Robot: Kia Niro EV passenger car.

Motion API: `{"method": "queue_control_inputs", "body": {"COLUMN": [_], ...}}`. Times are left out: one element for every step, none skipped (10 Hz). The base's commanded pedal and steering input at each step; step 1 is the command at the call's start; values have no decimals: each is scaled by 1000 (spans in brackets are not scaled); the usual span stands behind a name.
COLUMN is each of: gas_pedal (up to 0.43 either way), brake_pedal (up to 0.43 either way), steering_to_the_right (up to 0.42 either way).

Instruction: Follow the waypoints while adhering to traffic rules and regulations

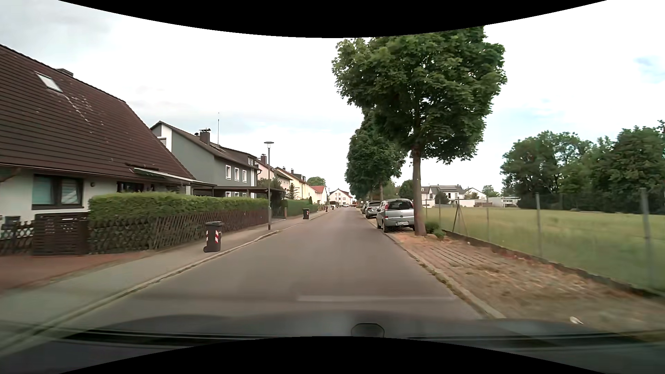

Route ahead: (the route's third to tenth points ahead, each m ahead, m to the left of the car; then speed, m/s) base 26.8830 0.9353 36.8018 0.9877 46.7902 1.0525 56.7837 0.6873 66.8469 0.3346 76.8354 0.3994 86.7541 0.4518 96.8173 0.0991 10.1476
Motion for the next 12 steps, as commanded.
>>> {"method": "queue_control_inputs", "body": {"gas_pedal": [79,79,87,87,87,87,98,110,110,118,118,118], "brake_pedal": [0,0,0,0,0,0,0,0,0,0,0,0], "steering_to_the_right": [-4,-4,-4,-4,-4,-4,-3,-4,-3,-3,0,7]}}
